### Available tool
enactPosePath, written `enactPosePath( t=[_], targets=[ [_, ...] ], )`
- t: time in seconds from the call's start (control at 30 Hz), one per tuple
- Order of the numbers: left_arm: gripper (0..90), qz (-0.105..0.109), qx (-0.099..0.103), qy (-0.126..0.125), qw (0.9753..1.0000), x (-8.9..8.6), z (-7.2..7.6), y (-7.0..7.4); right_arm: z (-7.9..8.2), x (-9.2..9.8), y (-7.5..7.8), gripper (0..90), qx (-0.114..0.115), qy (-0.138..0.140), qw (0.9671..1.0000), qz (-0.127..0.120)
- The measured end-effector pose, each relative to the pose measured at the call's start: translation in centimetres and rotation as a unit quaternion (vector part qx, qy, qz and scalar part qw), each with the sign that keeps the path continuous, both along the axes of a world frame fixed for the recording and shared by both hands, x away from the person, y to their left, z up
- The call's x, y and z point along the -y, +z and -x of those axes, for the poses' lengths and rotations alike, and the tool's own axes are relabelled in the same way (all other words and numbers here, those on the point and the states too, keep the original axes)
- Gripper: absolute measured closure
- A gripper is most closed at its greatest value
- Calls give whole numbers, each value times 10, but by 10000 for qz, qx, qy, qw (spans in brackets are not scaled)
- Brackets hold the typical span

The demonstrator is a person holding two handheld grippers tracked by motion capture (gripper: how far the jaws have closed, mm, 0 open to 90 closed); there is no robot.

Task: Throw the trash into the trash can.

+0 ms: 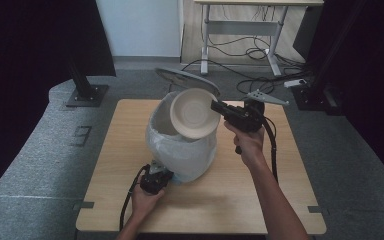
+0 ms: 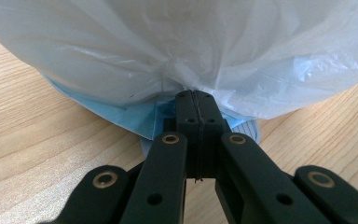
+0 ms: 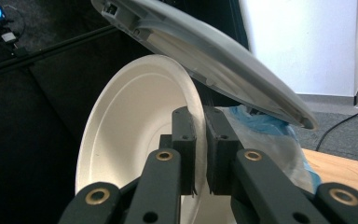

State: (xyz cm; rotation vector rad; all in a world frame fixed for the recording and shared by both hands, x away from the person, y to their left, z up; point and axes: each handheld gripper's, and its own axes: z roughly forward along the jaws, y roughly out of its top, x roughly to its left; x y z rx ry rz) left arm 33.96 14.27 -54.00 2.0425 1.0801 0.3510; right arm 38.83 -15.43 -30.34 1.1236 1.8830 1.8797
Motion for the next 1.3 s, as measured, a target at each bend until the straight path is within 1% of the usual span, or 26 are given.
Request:
enactPosePath(
  t=[0.3,0.4,0.67,1.3],
  targets=[
    [900,3,-6,0,10000,0,0,0,-4,-10,2,831,-2,50,10000,24],
    [900,-1,0,-2,10000,0,0,0,-6,-12,1,831,-11,30,10000,54],
    [900,5,-5,-1,10000,0,0,0,-9,-16,0,831,5,3,10000,31],
    [900,11,1,0,10000,0,0,0,-19,-37,-4,831,-11,6,10000,65]
  ],
)
